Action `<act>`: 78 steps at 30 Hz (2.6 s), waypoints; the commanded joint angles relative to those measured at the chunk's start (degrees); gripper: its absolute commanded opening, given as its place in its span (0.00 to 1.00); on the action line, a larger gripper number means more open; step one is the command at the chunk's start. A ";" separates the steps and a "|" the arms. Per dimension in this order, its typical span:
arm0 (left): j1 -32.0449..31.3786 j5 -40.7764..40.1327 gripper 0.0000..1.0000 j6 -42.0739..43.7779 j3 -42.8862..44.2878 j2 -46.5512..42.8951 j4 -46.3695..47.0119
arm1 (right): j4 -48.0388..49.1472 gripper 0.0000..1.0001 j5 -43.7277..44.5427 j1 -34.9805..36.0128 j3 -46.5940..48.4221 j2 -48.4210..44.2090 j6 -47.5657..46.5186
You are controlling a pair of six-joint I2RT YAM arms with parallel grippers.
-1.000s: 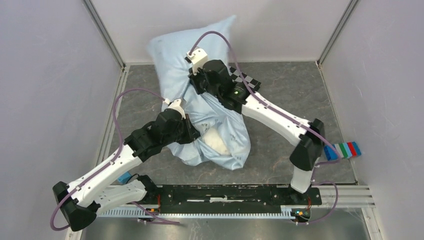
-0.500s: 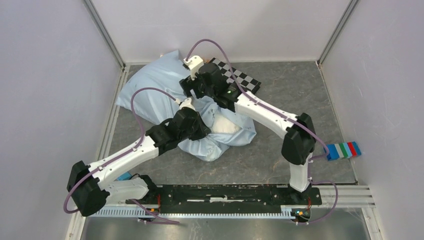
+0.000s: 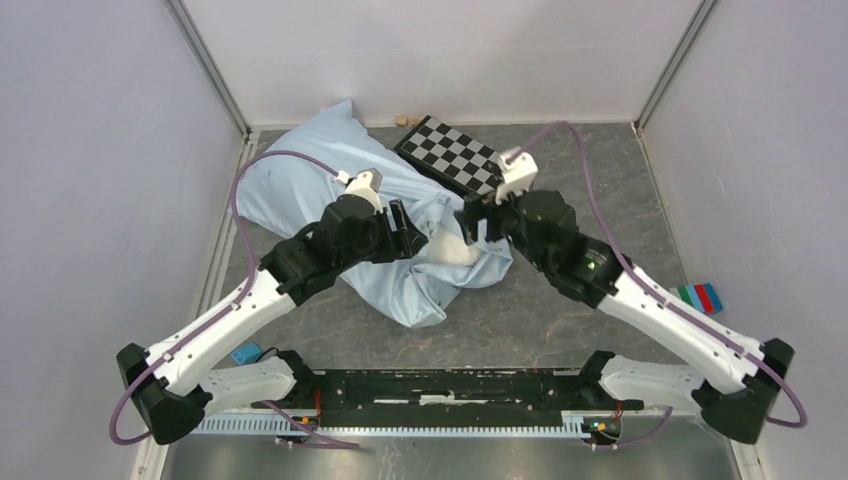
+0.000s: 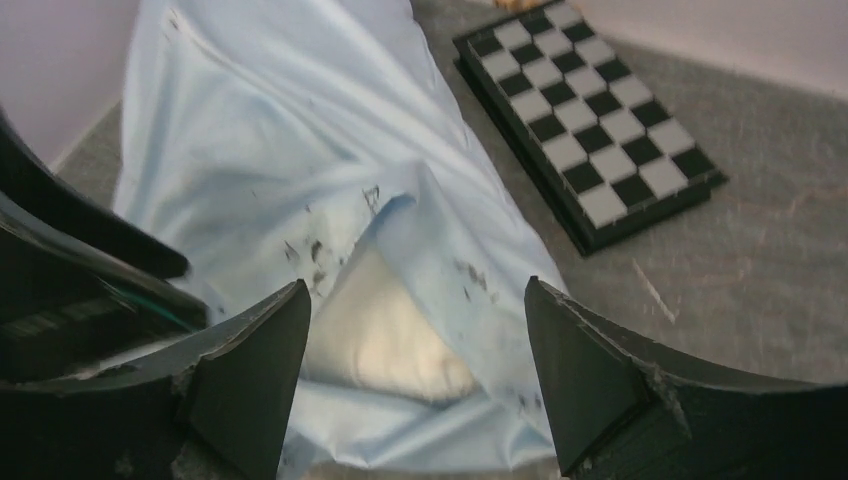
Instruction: Put the pillow into the pillowcase
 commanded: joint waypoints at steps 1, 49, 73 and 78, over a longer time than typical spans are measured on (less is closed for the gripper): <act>0.32 5.32 0.74 7.81 6.76 0.05 -4.15 | 2.43 0.79 -0.22 0.03 -14.51 -6.70 7.47; -9.00 -11.06 0.02 11.05 14.38 43.38 2.85 | 11.64 0.00 -3.74 -10.80 -26.98 -15.61 9.03; -9.00 -1.64 0.06 7.46 14.66 41.58 5.28 | 2.32 0.33 0.45 -6.07 -28.37 -18.76 9.10; -8.90 -1.51 0.06 7.03 15.25 41.41 5.02 | 6.66 0.31 0.99 0.56 -27.96 -12.24 9.27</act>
